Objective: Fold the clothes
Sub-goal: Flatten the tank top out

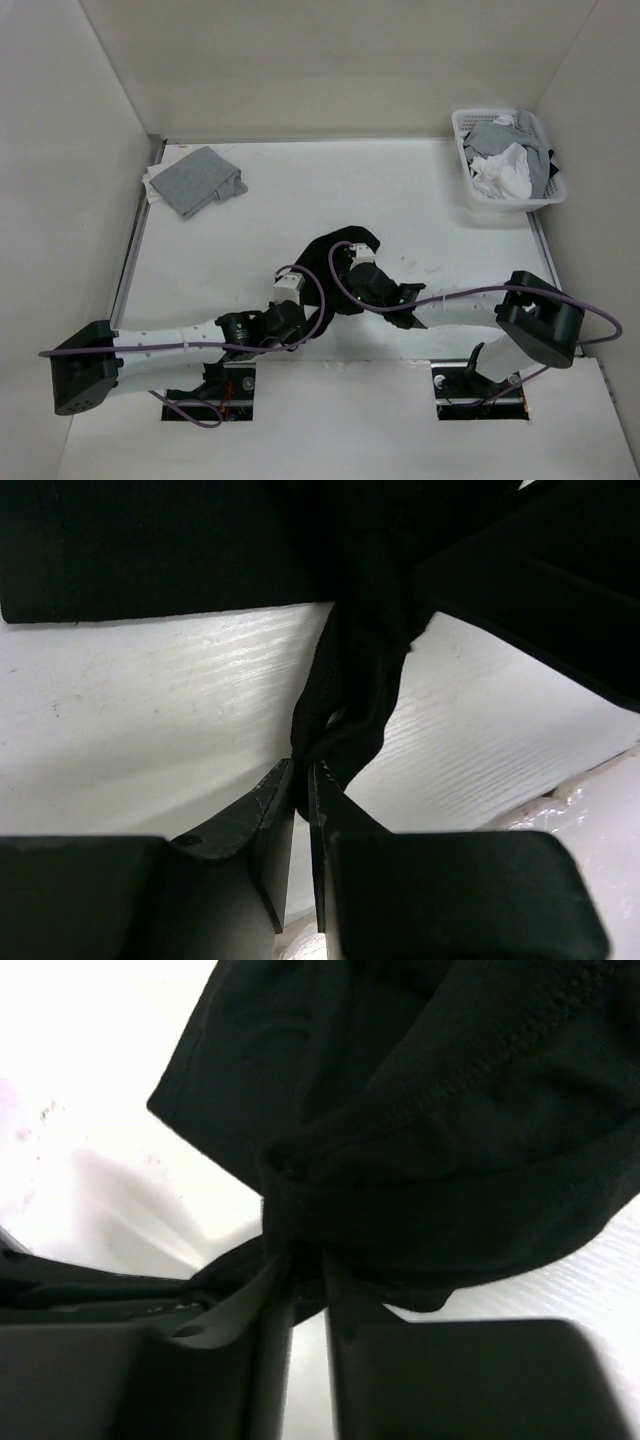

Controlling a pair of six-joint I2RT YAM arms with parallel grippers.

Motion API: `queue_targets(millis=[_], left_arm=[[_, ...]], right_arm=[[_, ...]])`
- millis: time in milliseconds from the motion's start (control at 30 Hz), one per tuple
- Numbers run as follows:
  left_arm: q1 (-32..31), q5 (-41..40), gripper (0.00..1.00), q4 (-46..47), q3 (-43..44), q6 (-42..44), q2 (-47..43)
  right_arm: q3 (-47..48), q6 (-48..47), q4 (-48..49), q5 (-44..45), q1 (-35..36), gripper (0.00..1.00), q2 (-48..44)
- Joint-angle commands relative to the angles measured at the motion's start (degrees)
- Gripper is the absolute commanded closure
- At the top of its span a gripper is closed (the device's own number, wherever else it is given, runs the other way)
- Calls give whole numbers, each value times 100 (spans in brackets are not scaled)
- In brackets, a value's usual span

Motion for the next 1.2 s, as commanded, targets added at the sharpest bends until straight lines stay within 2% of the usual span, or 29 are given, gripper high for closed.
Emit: queue_targets(millis=[0,100,167,267,367,467,500,533,600,800,900,1067,1167], left_arm=[[134,144,92,306,-145,-86,-266],[275,135,93,253,-93,-60,-468],[424,109,94,236,3,-16,-678],[811,126,96,139,302,204,-1074],[1372,-49,97,-343,1266,800,-1828],[1838,-443,97,-668,2346,1432,-2190],[1875,-489,97,-696,2446,1478,-2208],[2067,-672,97,-783,3152,1783,-2243],[2112,-735,97,-793,3534,1943,-2226],[2016,-1051,97,-425,5520,2690,-1990],[2016,-1008,97,-336,6268,2893,-1796],[2200,-920,97,-143,6946,3139,-1567],[2419,-902,95,129,7132,3403,-1348]], right_arm=[[225,7,315,400,37,91,-34],[67,16,271,612,37,99,-638],[-38,7,183,665,80,100,-1140],[-144,-37,-308,910,186,100,-2387],[196,-325,-1133,1200,291,100,-3853],[995,-817,-1723,1438,379,100,-4585],[1233,-950,-1812,1482,414,100,-4683],[1766,-1221,-1943,1561,528,100,-4754],[2243,-1450,-2005,1649,677,100,-4746],[4572,-2952,-1997,2720,2065,100,-4027],[5338,-3402,-1962,3090,2532,100,-3675],[6392,-4043,-1760,3319,3068,100,-3173],[6684,-4553,-1366,3468,3306,100,-2918]])
